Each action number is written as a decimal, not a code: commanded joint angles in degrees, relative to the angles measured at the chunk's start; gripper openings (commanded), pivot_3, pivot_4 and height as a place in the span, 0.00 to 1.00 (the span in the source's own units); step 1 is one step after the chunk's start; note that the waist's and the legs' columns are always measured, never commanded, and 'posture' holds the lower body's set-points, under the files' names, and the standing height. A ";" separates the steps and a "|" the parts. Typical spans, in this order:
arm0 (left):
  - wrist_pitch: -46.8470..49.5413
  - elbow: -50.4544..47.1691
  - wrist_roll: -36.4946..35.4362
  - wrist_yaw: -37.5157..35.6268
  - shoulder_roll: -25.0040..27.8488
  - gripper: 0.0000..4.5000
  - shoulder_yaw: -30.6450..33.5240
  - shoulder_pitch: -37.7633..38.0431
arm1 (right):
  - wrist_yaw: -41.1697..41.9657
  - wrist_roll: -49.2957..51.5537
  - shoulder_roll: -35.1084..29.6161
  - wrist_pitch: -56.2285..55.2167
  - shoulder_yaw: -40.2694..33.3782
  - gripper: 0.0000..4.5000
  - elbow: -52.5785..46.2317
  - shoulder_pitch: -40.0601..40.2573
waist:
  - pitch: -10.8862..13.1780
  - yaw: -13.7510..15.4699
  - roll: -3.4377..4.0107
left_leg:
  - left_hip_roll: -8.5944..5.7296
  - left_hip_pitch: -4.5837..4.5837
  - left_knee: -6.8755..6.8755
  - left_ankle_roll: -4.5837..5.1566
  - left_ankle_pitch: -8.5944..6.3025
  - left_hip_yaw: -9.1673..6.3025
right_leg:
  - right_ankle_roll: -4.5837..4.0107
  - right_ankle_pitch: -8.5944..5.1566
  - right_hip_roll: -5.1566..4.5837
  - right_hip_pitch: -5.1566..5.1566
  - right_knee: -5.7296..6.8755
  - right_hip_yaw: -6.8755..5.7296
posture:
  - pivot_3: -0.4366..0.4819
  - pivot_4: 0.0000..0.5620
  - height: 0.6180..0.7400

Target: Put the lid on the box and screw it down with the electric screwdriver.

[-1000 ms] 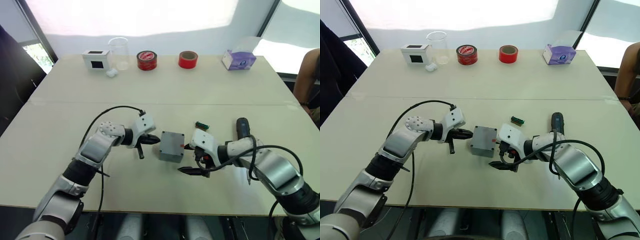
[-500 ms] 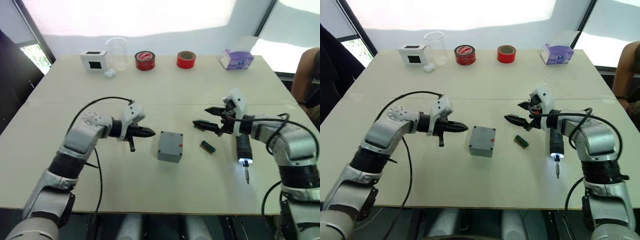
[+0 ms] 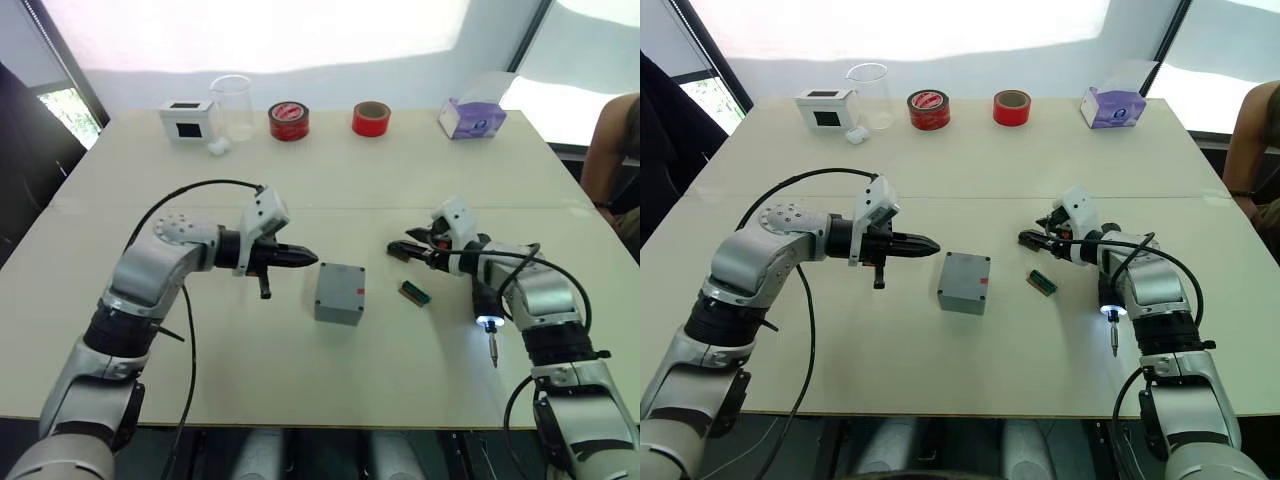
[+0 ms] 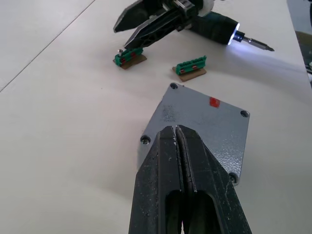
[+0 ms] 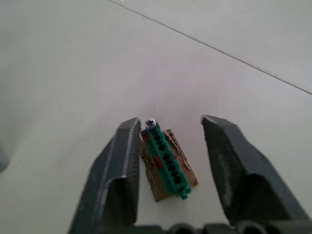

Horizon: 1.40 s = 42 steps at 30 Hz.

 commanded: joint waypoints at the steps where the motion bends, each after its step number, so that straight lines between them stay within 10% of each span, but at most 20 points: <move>1: -0.18 -1.61 -0.87 0.63 0.66 0.00 1.14 0.16 | 1.17 -0.30 0.25 -1.86 -0.20 0.31 -0.98 -0.44 | 0.00 -0.15 0.00 | 0.00 0.00 0.00 0.00 0.00 0.00 | 0.00 0.00 0.00 -0.01 0.00 0.00 | 0.48 0.27 1.00; 28: -2.73 0.53 0.41 2.43 0.18 0.00 -0.88 1.25 | 0.69 -3.40 3.27 -5.81 -0.17 0.31 3.75 -2.20 | 0.00 -0.09 0.00 | 0.00 0.00 -0.01 -0.10 0.06 -0.01 | 0.00 0.00 0.01 0.00 0.00 0.01 | 0.48 0.27 1.00; 33: -2.54 0.16 0.37 2.59 0.31 0.00 -0.83 1.52 | 1.03 -3.87 3.19 -6.21 0.17 0.01 4.40 -2.43 | 0.00 -0.10 0.00 | 0.00 0.00 -0.01 -0.10 0.06 -0.01 | 0.00 0.00 0.01 -0.01 0.00 0.01 | 0.48 0.27 1.00; 42: -2.31 -0.02 0.12 2.97 0.40 0.00 -0.85 1.58 | 1.73 -3.70 3.17 -6.05 -0.07 0.01 2.87 -1.66 | 0.00 -0.09 0.00 | 0.00 0.00 -0.01 -0.11 0.06 -0.01 | 0.00 0.00 0.01 -0.01 0.00 0.01 | 0.48 0.27 1.00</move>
